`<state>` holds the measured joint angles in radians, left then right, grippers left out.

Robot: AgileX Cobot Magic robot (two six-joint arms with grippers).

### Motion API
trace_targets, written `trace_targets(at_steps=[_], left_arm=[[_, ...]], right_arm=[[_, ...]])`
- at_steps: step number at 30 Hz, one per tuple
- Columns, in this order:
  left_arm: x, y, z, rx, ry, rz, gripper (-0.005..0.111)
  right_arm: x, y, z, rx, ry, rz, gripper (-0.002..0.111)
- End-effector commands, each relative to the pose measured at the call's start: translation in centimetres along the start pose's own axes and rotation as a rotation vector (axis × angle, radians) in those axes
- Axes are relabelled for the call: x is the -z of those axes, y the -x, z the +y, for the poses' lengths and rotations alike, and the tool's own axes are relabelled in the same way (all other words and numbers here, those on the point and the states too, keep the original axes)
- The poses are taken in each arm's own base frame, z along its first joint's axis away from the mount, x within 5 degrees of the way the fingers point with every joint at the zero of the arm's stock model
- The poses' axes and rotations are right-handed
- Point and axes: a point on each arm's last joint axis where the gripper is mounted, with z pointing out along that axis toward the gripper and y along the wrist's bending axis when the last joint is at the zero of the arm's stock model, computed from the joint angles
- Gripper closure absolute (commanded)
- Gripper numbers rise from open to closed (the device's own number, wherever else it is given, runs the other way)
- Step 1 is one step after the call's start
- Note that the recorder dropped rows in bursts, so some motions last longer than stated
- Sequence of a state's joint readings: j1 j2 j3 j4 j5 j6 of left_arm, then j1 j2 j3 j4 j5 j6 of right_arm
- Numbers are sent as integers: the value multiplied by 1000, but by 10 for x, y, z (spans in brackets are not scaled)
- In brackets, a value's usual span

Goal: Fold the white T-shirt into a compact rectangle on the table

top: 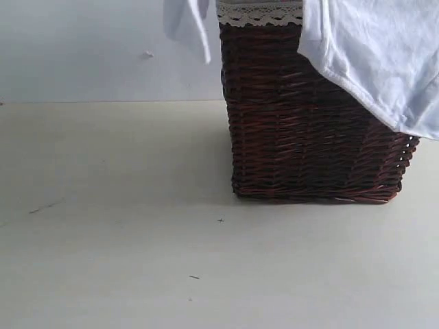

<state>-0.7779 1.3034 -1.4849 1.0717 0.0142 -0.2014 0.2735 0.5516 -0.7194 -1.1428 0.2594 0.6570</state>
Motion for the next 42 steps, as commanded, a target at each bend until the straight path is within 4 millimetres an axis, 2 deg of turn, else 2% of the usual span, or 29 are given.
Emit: trace_targets(at_steps=[1,5,8,12,14,18,22,29,36,42], left_arm=[[-8,3,3,19,11,-18,107],[-9,5,4,-59,14,-26,107],[-5,14,18,-110,59,-32,107],[-2,29,36,-94,113,-76,107],[-4,33,39,-95,123,-98,107],[-9,41,45,-107,146,-143,107],[-12,50,56,-112,184,-164,107],[-17,66,86,-130,297,-219,107],[-21,63,116,-231,419,-184,107],[4,77,152,-264,538,-308,107]], right_arm=[[-4,-15,22,-138,156,44,100],[-9,-17,27,-70,187,51,108],[-10,-10,24,-73,179,37,108],[-9,0,18,-80,164,8,108],[-9,0,18,-128,167,25,108],[-6,-5,21,-349,193,97,108],[-5,-7,23,-408,206,132,108],[-4,-11,27,-452,236,186,108],[-4,-11,28,-472,253,187,108],[-3,-11,29,-472,262,193,108]])
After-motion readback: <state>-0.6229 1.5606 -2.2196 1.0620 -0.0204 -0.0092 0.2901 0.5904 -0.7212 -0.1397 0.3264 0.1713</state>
